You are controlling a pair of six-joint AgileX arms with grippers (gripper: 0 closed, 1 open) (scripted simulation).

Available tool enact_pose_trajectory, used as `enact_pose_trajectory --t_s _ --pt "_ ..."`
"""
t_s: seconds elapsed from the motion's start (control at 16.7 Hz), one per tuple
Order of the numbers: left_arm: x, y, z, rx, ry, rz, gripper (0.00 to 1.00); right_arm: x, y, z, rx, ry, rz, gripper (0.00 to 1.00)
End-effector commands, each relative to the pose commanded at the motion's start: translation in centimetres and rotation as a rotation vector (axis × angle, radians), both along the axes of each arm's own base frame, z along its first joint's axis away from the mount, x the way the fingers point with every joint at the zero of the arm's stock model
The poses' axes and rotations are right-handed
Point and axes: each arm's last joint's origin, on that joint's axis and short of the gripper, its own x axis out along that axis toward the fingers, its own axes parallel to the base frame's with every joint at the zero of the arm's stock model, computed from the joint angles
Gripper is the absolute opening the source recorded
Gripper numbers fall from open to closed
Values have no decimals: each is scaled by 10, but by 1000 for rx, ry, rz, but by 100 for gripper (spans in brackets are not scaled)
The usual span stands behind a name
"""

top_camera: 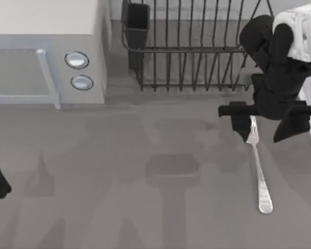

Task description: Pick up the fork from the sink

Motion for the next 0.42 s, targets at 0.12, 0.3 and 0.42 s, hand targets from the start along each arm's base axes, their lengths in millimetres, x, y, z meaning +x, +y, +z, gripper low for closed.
enact_pose_trajectory --t_s 0.12,0.3,0.42 --pt "0 0 0 0 0 0 100 0 0 0 0 0 0 100" --pt "0 0 0 0 0 0 100 0 0 0 0 0 0 100" --pt "0 0 0 0 0 0 100 0 0 0 0 0 0 100"
